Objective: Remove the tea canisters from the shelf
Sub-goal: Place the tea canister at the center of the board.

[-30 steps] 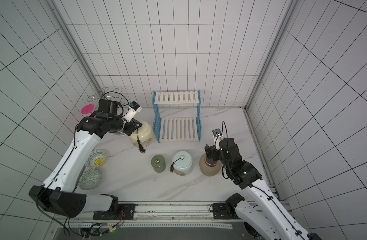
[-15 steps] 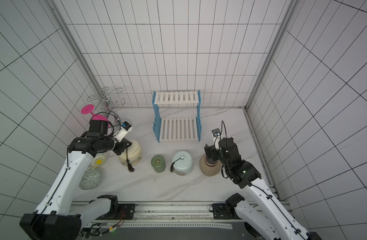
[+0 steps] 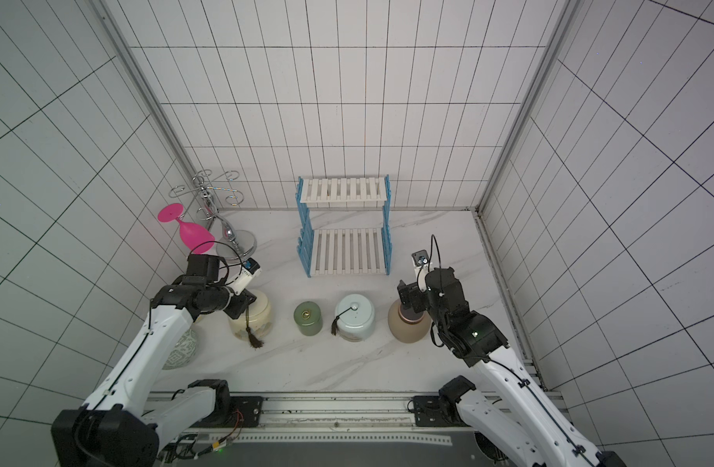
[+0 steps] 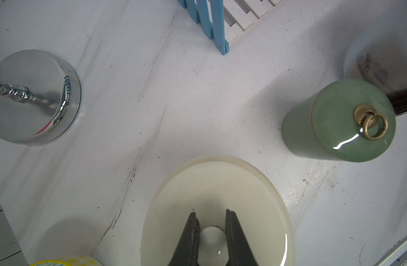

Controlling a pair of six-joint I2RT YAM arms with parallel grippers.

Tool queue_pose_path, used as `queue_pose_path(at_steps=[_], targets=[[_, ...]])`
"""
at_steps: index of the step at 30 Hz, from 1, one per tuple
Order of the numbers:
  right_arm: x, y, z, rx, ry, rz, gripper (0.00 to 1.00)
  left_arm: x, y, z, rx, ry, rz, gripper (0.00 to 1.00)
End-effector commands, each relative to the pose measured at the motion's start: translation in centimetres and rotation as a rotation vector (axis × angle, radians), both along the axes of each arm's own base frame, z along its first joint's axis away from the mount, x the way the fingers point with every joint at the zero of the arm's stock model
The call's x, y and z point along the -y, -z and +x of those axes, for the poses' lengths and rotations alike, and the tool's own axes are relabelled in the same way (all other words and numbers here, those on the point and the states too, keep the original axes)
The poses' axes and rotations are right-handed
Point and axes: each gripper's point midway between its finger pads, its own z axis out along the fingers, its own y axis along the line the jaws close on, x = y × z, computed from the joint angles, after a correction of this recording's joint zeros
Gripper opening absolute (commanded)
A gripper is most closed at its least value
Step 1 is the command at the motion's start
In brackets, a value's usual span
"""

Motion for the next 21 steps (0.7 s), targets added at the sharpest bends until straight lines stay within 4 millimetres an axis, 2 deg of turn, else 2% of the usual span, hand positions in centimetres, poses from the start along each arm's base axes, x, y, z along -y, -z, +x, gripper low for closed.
queue_pose_path(at_steps=[1, 12, 19, 21], targets=[[0.1, 0.8, 0.1, -0.011, 0.009, -0.004, 0.99, 0.1, -3.0, 2.4, 0.180, 0.024, 0.004, 0.00], [0.1, 0.9, 0.2, -0.014, 0.007, -0.005, 0.99, -0.1, -0.9, 2.1, 0.177, 0.036, 0.008, 0.00], [0.1, 0.9, 0.2, -0.012, 0.009, -0.005, 0.99, -0.5, -0.6, -0.1, 0.096, 0.050, 0.044, 0.00], [0.1, 0.8, 0.2, -0.011, 0.009, -0.005, 0.99, -0.7, -0.3, -0.9, 0.073, 0.054, 0.064, 0.04]])
